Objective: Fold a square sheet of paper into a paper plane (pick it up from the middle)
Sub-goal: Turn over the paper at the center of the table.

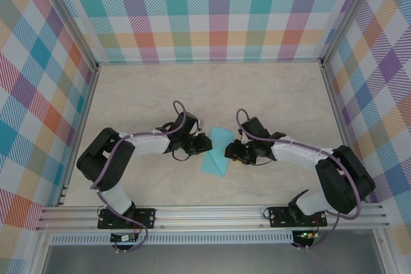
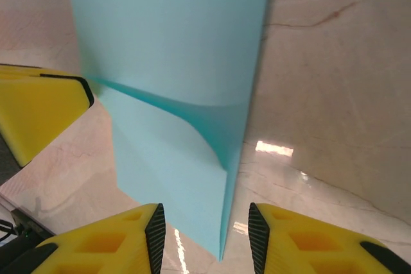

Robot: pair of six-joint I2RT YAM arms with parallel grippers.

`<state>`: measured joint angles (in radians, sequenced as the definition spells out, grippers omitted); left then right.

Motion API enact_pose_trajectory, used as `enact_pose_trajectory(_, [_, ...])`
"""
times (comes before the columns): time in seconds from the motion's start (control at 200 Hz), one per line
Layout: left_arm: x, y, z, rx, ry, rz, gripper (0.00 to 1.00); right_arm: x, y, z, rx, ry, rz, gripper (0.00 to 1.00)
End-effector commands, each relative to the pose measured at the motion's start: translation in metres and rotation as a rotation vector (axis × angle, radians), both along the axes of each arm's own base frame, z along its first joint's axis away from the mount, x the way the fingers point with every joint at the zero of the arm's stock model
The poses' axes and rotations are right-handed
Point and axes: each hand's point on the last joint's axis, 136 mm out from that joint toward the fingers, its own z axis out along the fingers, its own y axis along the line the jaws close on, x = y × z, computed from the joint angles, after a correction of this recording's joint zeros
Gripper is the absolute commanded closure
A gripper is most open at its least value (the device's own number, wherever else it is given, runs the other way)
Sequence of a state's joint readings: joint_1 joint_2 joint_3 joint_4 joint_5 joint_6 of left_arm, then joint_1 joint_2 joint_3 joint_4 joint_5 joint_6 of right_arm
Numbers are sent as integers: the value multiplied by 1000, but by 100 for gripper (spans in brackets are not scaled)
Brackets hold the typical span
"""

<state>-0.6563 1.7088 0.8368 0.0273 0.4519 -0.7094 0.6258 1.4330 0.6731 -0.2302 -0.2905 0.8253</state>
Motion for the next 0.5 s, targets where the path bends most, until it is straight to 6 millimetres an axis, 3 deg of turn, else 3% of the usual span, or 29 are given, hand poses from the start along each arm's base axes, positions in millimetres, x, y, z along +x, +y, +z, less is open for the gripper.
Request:
enact_pose_trajectory(0.0, [4,-8,1,1,-5,-10,84,1,8,-4,40,43,-19,59])
enact_pose_trajectory(0.495, [2,-7,-18,34,32,-17,84,9,20,-16,65,69,-14,63])
